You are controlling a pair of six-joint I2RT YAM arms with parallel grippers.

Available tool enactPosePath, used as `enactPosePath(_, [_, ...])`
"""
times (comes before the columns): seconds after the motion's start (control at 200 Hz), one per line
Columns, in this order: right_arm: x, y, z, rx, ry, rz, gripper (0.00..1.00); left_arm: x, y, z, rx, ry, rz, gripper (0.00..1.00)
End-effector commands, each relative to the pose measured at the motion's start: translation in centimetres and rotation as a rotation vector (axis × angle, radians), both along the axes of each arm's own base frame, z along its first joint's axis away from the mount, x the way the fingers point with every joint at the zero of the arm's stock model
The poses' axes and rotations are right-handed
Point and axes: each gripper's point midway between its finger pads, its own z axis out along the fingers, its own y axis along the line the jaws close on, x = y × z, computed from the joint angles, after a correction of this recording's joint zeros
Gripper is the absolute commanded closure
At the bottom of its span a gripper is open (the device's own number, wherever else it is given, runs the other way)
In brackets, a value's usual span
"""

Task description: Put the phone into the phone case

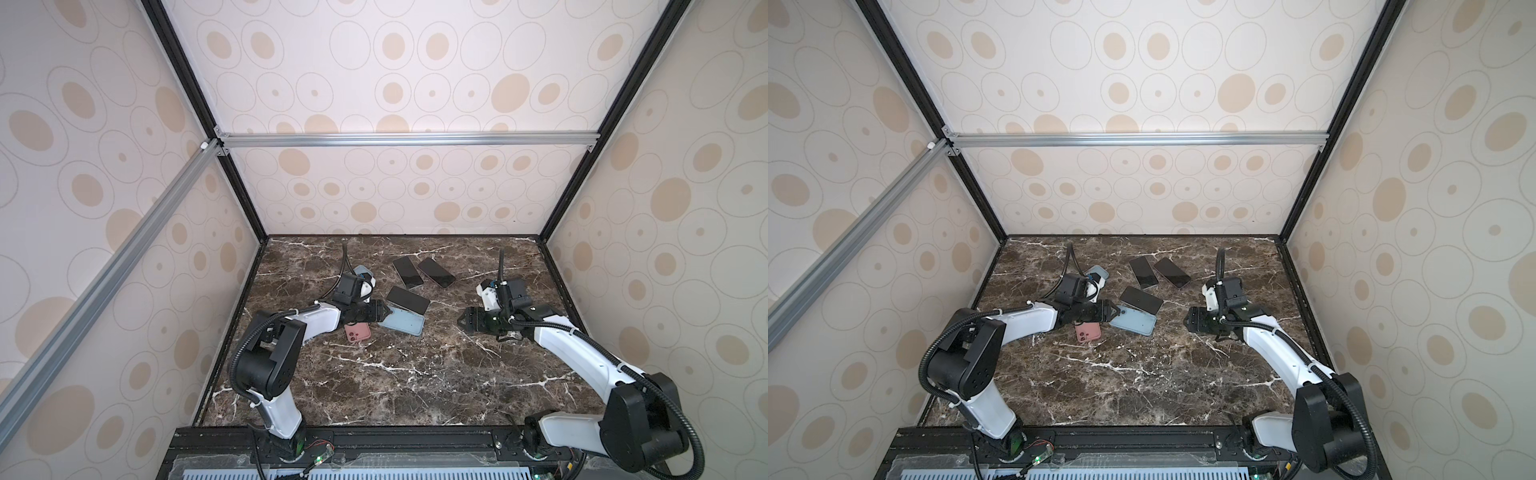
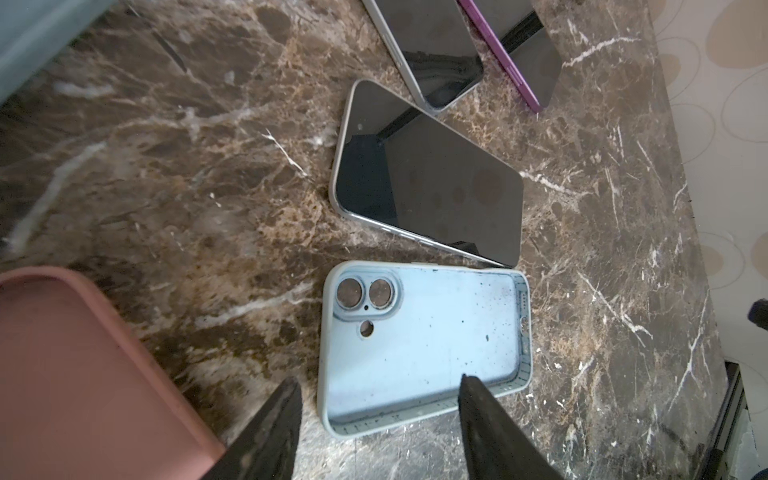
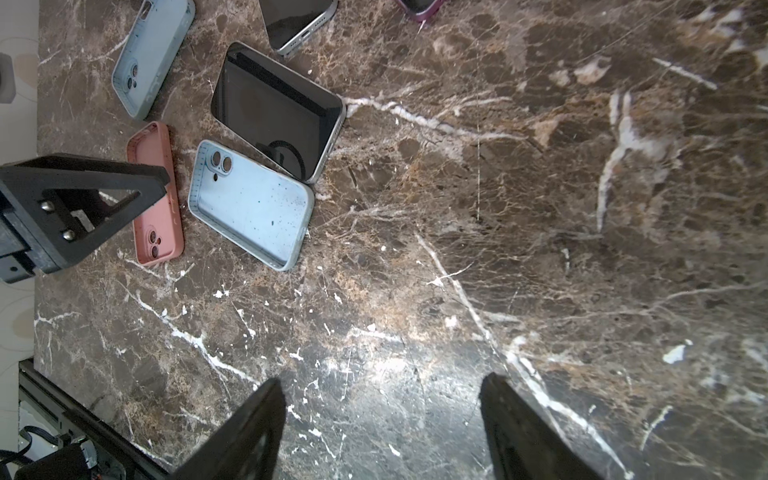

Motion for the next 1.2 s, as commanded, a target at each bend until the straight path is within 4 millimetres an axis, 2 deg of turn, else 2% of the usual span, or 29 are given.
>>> enactPosePath(0.0, [-0.2, 0.5, -0.6, 0.027, 0.031, -0.004, 0.26, 0.8, -0.9, 0.3, 0.001, -0.009, -0.005, 0.39])
enactPosePath(0.11, [-0.1, 0.9, -0.9, 0.042, 0.045, 0.000, 0.30, 0.7, -1.0, -0.5, 0.013, 0.005, -0.002, 0.39])
enactPosePath(0.28, [-0.1, 0.9, -1.1, 0.046, 0.045, -0.001, 0.30, 0.2, -1.3, -1.7, 0.025, 0.033, -0.013, 0.40])
enactPosePath(0.655, [-0.3, 1.4, -2.4, 0.073, 0.077, 0.005, 0.34, -2.0, -3.0, -2.6, 0.017, 0.065, -0.065, 0.47])
enactPosePath(0.995, [-0.2, 2.1, -3.8, 0.085, 0.142, 0.028, 0.38, -4.3, -4.5, -2.0, -0.041, 0.073, -0.078, 0.49])
enactPosePath(1.02, [-0.7, 2.8, -4.0, 0.081, 0.153, 0.056, 0.38, -4.4, -4.5, -1.9, -0.048, 0.070, -0.077, 0.50])
enactPosePath(1.19, [-0.8, 3.6, -5.1, 0.069, 0.192, 0.082, 0.39, -4.9, -4.9, -1.5, -0.073, 0.064, -0.073, 0.50])
